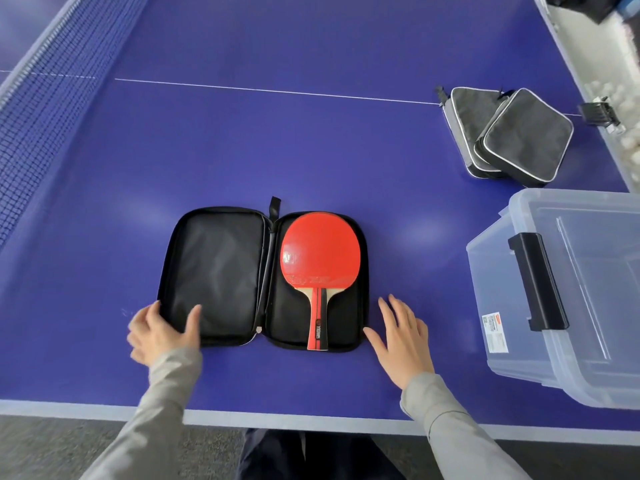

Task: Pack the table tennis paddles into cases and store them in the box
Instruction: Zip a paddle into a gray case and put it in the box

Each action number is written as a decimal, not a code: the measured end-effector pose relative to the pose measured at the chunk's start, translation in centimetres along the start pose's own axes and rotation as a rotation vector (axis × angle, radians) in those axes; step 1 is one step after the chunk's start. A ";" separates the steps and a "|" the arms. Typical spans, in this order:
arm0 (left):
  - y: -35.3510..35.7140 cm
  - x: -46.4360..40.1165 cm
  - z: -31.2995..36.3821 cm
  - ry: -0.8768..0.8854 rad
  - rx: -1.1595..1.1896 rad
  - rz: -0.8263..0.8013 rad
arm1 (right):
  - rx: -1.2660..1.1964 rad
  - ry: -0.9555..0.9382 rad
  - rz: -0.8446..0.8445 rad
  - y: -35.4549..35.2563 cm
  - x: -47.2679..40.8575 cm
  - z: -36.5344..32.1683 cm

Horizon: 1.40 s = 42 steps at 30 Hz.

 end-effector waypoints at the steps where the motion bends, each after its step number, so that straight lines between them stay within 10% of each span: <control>1: 0.0 -1.0 -1.2 -0.044 -0.030 -0.026 | 0.009 0.004 -0.008 0.1 0.0 0.0; 7: 0.9 -2.6 -3.3 0.028 -0.046 -0.208 | 0.055 0.020 -0.058 0.7 0.3 -0.2; 16: -6.0 3.8 2.3 0.194 0.674 -0.226 | 0.138 0.028 -0.122 1.2 0.5 0.1; 21: -7.4 12.6 10.1 0.672 0.488 -0.184 | -0.145 0.055 -0.020 -1.1 0.0 -1.0; 27: -3.4 19.4 16.3 1.102 0.201 -0.162 | -1.194 0.285 0.144 -5.6 -1.1 -3.8; 34: 1.0 21.9 18.2 1.218 0.076 -0.164 | -1.080 0.396 0.114 -4.2 -3.0 -4.5; 38: 1.7 19.1 17.3 1.127 0.119 -0.180 | -0.934 0.438 0.099 -3.3 -3.3 -3.4; 42: 3.6 9.4 13.3 0.518 0.118 -0.230 | -0.936 0.454 0.064 -2.7 -3.2 -3.2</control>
Point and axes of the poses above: each hand's wrist, its own x-axis away from the middle knuckle, its own y-axis out of the palm, z = x × y, the point moved 8 cm from there along -x, towards the middle knuckle, and after that the axes turned 14 degrees about -x, right-handed, at the moved point
